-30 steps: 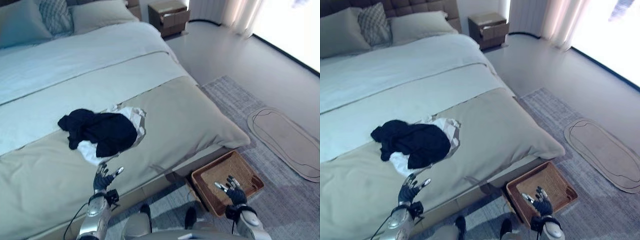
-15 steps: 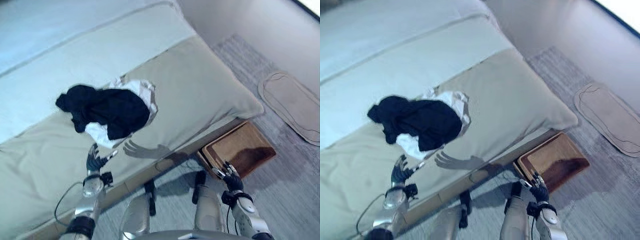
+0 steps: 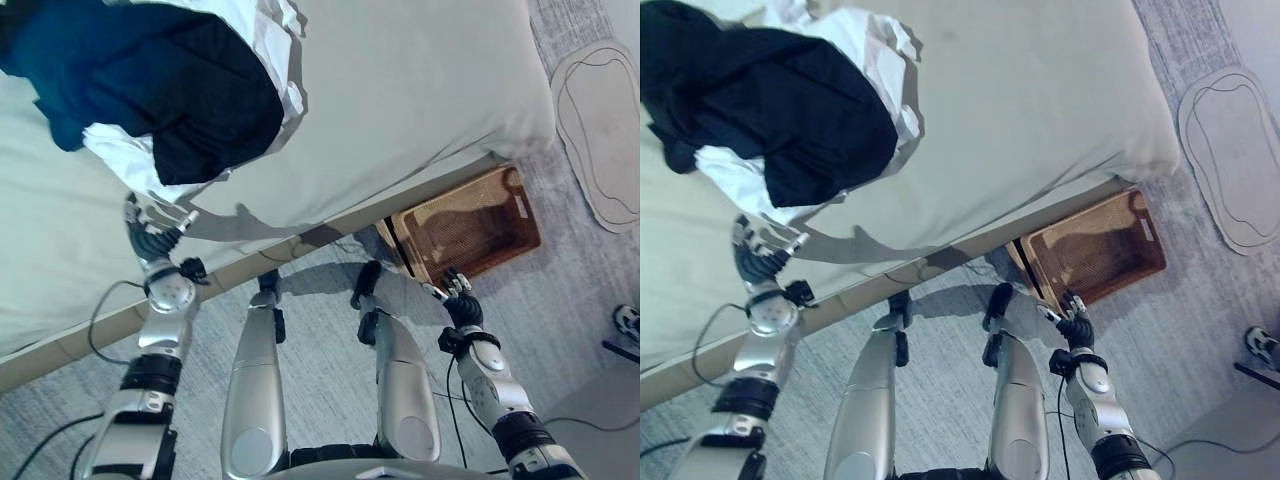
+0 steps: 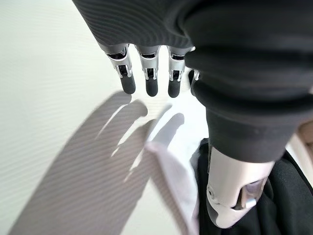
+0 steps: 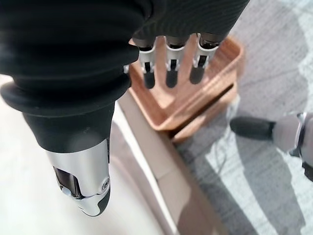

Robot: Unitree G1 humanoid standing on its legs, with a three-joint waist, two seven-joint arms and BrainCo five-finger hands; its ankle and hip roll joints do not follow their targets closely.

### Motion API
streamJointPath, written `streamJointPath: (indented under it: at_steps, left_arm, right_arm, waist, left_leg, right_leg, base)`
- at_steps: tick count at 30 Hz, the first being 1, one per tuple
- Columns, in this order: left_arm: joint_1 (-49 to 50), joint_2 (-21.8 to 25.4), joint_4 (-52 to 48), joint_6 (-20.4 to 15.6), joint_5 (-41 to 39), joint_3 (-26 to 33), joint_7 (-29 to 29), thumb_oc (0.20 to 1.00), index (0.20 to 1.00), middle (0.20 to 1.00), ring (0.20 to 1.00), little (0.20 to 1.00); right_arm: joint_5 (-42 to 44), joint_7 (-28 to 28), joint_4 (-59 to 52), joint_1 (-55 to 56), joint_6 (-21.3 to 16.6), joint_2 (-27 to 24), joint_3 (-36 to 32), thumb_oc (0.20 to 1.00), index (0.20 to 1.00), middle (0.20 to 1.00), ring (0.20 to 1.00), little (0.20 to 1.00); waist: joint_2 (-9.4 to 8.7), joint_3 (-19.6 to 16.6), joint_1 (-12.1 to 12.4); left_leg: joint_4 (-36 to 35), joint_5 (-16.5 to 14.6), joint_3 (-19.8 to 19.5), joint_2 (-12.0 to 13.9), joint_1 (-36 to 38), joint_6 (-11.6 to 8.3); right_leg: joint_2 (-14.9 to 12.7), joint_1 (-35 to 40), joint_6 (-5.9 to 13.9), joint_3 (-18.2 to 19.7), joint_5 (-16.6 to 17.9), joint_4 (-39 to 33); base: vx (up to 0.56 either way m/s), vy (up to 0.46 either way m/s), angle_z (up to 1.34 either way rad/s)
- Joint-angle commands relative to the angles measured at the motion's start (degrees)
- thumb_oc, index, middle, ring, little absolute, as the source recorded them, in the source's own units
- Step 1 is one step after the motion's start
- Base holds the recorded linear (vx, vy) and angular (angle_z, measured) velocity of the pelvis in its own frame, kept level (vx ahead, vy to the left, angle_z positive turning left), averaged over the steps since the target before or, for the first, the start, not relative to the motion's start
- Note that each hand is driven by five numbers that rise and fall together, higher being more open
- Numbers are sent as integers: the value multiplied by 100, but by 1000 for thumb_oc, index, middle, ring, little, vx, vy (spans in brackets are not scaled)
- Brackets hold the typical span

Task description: Pick up clothes into the bucket

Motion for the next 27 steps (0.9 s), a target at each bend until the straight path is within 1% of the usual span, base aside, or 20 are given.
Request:
streamJointPath:
  at_steps: [1,2,3,4,5,6,7,8,9,11,16,18,19,20,22,23,24,27]
  left_arm:
    - [-178,574,-170,16,479,308,469,1000,1000,1000,1000,1000]
    - [-271,695,-171,34,498,324,481,1000,1000,1000,1000,1000]
    - [-280,702,-165,33,496,321,480,1000,1000,1000,1000,1000]
    - [-408,829,-109,58,529,312,519,1000,1000,1000,1000,1000]
    - [-633,1055,-136,110,685,273,589,1000,1000,1000,1000,1000]
    - [-643,1061,-131,110,686,268,590,1000,1000,1000,1000,1000]
    - [-846,1307,-181,194,892,244,671,1000,1000,1000,1000,1000]
    - [-856,1313,-179,198,895,239,673,1000,1000,1000,1000,1000]
    - [-1077,1528,-138,288,1109,193,795,1000,1000,1000,1000,1000]
    - [-1341,1754,-142,385,1347,115,933,1000,1000,1000,1000,1000]
    - [-1688,2203,-360,556,1953,-24,1079,1000,1000,1000,1000,1000]
    - [-1892,2395,-327,613,2073,-186,967,1000,1000,1000,1000,1000]
    - [-2154,2602,-190,625,2141,-438,870,1000,1000,1000,1000,1000]
    - [-2194,2610,-164,618,2136,-471,872,1000,1000,1000,1000,1000]
    - [-2450,2773,55,608,2155,-810,671,1000,1000,1000,1000,1000]
    - [-2504,2855,135,610,2206,-966,518,1000,1000,1000,1000,1000]
    - [-2601,2986,333,583,2306,-1247,272,1000,1000,1000,1000,1000]
    - [-2702,2979,372,538,2353,-1490,104,1000,1000,1000,1000,1000]
  right_arm:
    - [216,-122,-291,244,-323,-109,71,1000,1000,1000,1000,1000]
    - [229,-123,-272,230,-317,-106,80,1000,1000,1000,1000,1000]
    - [230,-123,-270,223,-318,-101,80,1000,1000,1000,1000,1000]
    - [231,-128,-236,198,-324,-98,107,1000,1000,1000,1000,1000]
    - [225,-122,-187,152,-335,-103,133,1000,1000,1000,1000,1000]
    - [225,-121,-184,146,-336,-97,131,1000,1000,1000,1000,1000]
    - [232,-112,-173,117,-358,-101,132,1000,1000,1000,1000,1000]
    - [233,-111,-171,111,-358,-94,130,1000,1000,1000,1000,1000]
    - [244,-76,-147,102,-372,-86,178,1000,1000,1000,1000,1000]
    - [250,-50,-84,95,-400,-84,222,1000,1000,1000,1000,1000]
    - [254,39,-3,61,-459,-113,307,1000,1000,1000,1000,1000]
    - [267,94,58,33,-456,-159,357,1000,1000,1000,1000,1000]
    - [276,139,96,-9,-455,-194,395,1000,1000,1000,1000,1000]
    - [278,141,99,-13,-456,-183,388,1000,1000,1000,1000,1000]
    - [277,201,102,-65,-455,-223,417,1000,1000,1000,1000,1000]
    - [263,235,144,-86,-442,-243,425,1000,1000,1000,1000,1000]
    - [254,307,182,-119,-432,-254,453,1000,1000,1000,1000,1000]
    - [265,355,211,-138,-434,-263,454,1000,1000,1000,1000,1000]
  waist:
    - [-204,-168,27]
    - [-229,-154,25]
    - [-232,-154,25]
    - [-267,-141,10]
    - [-315,-140,-6]
    - [-318,-142,-5]
    - [-341,-140,-25]
    - [-344,-139,-22]
    - [-382,-150,-49]
    - [-416,-162,-82]
    - [-445,-203,-127]
    - [-433,-235,-153]
    - [-436,-264,-192]
    - [-443,-258,-182]
    - [-445,-285,-221]
    - [-432,-295,-236]
    - [-433,-298,-254]
    - [-453,-298,-258]
  left_leg:
    - [234,-156,-141,194,-286,-117]
    - [246,-164,-163,189,-346,-118]
    - [251,-164,-165,189,-355,-117]
    - [274,-176,-172,191,-423,-116]
    - [263,-181,-186,177,-519,-117]
    - [265,-181,-187,176,-527,-116]
    - [261,-190,-191,180,-593,-119]
    - [264,-190,-193,180,-599,-118]
    - [291,-207,-183,183,-658,-119]
    - [318,-234,-158,171,-692,-114]
    - [321,-285,-117,151,-698,-118]
    - [309,-287,-101,155,-704,-129]
    - [315,-294,-80,152,-705,-123]
    - [316,-294,-81,151,-707,-122]
    - [332,-296,-64,150,-731,-113]
    - [325,-294,-49,155,-728,-112]
    - [334,-302,-32,160,-726,-109]
    - [350,-326,-6,156,-719,-95]
  right_leg:
    - [-510,401,558,25,391,-168]
    - [-506,363,571,9,414,-190]
    - [-506,358,571,6,416,-191]
    - [-493,317,586,-18,448,-207]
    - [-483,278,618,-78,517,-286]
    - [-483,273,619,-79,519,-288]
    - [-467,261,656,-121,582,-372]
    - [-466,259,657,-123,585,-376]
    - [-466,252,686,-147,645,-436]
    - [-462,275,726,-182,743,-515]
    - [-456,372,795,-223,918,-735]
    - [-452,401,809,-241,940,-791]
    - [-439,425,811,-251,973,-827]
    - [-439,426,811,-253,976,-832]
    - [-425,448,813,-253,992,-879]
    - [-420,462,818,-263,1009,-910]
    - [-414,477,829,-262,1039,-949]
    - [-412,519,840,-267,1078,-1002]
  base:
    - [11,27,15]
    - [13,26,12]
    - [1,26,8]
    - [4,41,2]
    - [4,41,0]
    - [18,50,3]
    - [9,29,6]
    - [16,54,5]
    - [6,37,0]
    - [4,26,-1]
    - [3,39,-6]
    - [-3,32,-7]
    - [0,22,-4]
    - [-2,25,-4]
    - [-2,36,-5]
    - [-2,72,-2]
    - [-1,56,-2]
    - [2,38,-4]
